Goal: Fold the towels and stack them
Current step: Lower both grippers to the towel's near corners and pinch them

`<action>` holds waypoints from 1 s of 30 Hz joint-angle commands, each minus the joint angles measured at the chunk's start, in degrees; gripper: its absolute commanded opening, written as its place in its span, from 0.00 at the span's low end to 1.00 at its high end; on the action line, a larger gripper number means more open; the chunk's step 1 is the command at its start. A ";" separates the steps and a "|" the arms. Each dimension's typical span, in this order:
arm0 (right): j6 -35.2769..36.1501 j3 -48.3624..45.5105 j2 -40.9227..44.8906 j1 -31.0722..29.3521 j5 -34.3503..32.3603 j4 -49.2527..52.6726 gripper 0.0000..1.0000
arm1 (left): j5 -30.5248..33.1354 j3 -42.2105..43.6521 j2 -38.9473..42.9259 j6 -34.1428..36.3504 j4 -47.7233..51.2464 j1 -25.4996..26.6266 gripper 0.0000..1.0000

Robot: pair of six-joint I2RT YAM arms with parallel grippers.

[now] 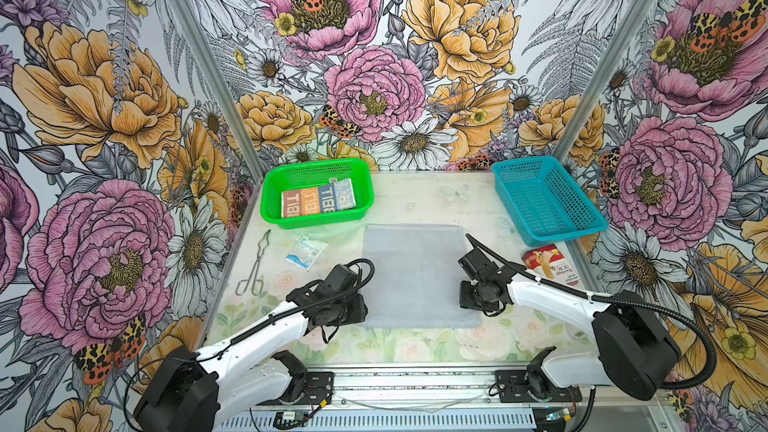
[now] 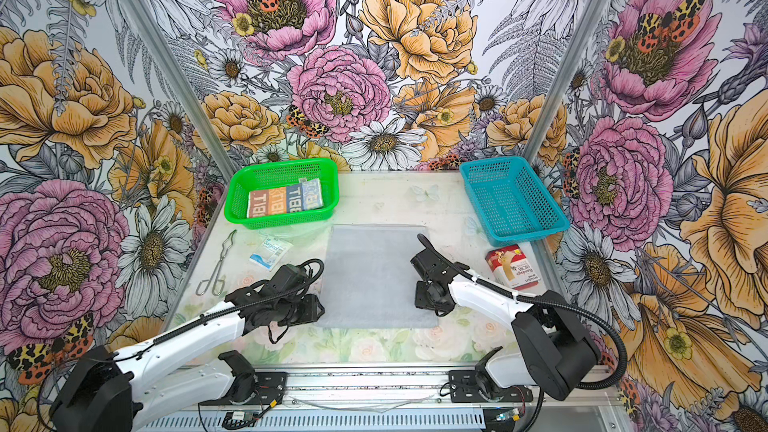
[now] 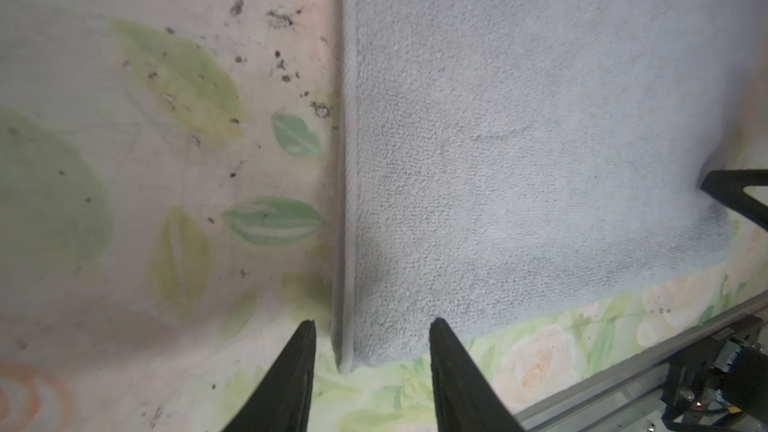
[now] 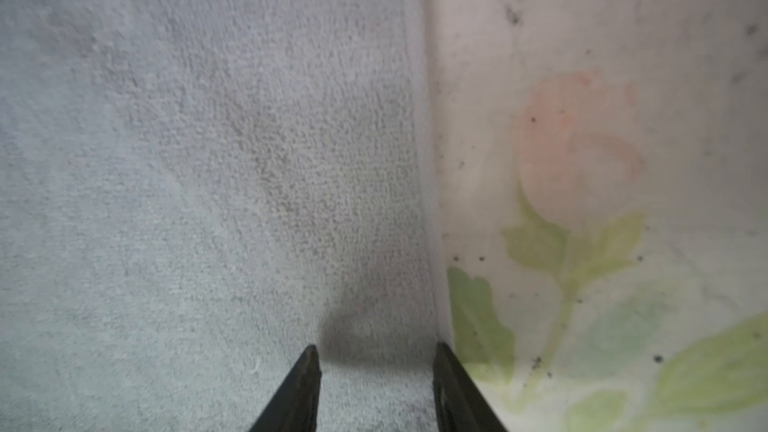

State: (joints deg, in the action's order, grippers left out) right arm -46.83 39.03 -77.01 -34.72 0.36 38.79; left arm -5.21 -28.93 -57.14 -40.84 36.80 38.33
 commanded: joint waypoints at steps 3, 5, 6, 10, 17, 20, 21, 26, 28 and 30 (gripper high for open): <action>-6.74 -1.44 7.50 -4.42 -3.08 6.46 0.46 | 2.27 1.96 6.74 -8.00 4.15 2.65 0.45; -8.51 -3.17 9.45 -5.59 -3.10 6.86 0.46 | 3.06 3.09 8.45 -9.23 4.29 3.57 0.45; -9.29 -4.35 10.45 -6.28 -3.02 6.97 0.46 | 3.67 3.47 9.47 -10.06 4.34 4.22 0.45; -12.13 -7.96 13.55 -7.90 -3.12 7.16 0.46 | 4.44 5.37 10.97 -12.85 4.22 4.82 0.44; -12.42 -8.73 12.65 -7.91 -4.30 7.10 0.46 | 5.76 6.23 7.87 -12.32 1.90 4.24 0.44; -12.05 -7.87 11.95 -7.83 -5.24 7.04 0.47 | 4.28 6.76 6.77 -11.19 -0.94 2.77 0.44; -11.88 -7.53 11.74 -7.82 -5.46 7.08 0.47 | 3.14 6.90 6.04 -10.67 -2.19 2.06 0.44; -11.36 -7.54 10.73 -7.47 -5.45 6.84 0.46 | -0.23 6.92 0.03 -8.91 -6.28 1.12 0.42; -11.40 -7.66 10.78 -7.47 -5.49 6.62 0.45 | -0.26 6.65 -1.72 -8.38 -6.54 1.32 0.42; -11.44 -7.82 11.22 -7.39 -5.46 6.31 0.44 | -0.84 6.81 -2.43 -8.28 -7.11 1.40 0.41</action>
State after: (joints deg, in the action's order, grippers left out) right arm -58.04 30.15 -65.98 -42.30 -3.44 45.87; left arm -4.05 -22.92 -58.30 -50.54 31.35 39.83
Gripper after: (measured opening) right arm 0.446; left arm 0.415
